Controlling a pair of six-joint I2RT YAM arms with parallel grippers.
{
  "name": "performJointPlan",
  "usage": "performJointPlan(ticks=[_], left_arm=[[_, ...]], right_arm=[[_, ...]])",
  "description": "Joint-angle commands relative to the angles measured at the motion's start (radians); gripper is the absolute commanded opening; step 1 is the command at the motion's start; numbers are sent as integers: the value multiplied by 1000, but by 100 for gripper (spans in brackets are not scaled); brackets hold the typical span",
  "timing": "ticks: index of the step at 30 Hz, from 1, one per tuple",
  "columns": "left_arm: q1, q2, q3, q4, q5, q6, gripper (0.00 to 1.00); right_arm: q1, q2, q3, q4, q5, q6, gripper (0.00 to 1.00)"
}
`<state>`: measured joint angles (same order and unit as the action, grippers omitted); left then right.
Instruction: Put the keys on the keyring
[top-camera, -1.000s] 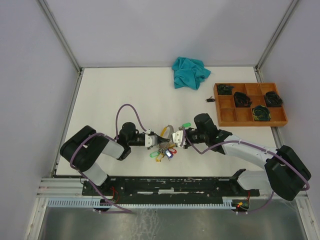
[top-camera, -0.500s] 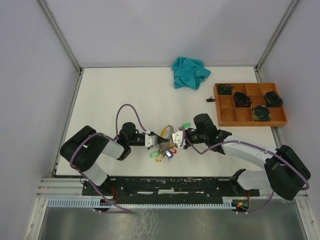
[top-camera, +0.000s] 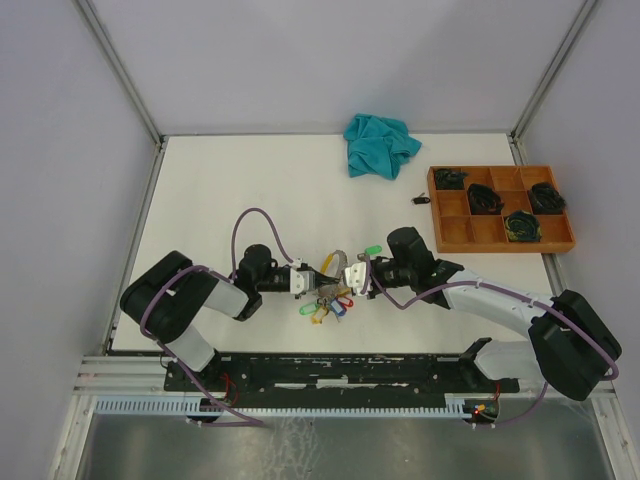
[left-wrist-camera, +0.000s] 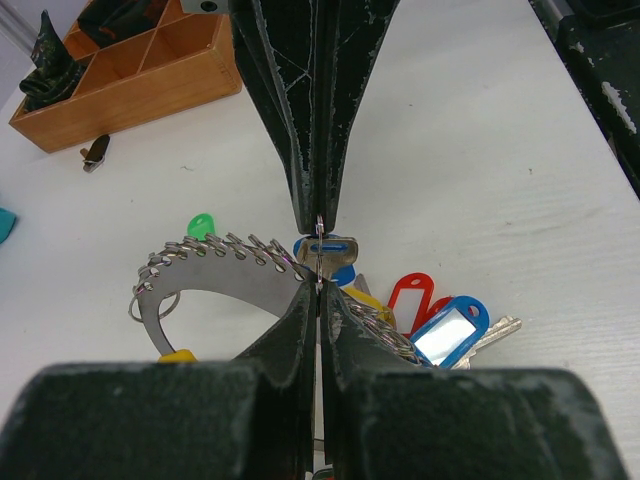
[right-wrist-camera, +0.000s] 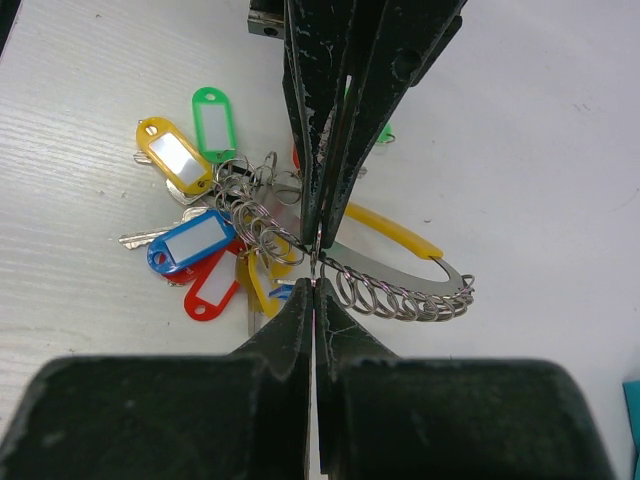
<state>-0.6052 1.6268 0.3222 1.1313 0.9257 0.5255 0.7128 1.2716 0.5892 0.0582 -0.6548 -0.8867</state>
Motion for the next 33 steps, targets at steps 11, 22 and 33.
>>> performJointPlan(ticks=[11, 22, 33], left_arm=[[2, 4, 15, 37, 22, 45, 3], [2, 4, 15, 38, 27, 42, 3], [2, 5, 18, 40, 44, 37, 3]], right_arm=[[6, 9, 29, 19, -30, 12, 1], [8, 6, 25, 32, -15, 25, 1], [11, 16, 27, 65, -26, 49, 1]])
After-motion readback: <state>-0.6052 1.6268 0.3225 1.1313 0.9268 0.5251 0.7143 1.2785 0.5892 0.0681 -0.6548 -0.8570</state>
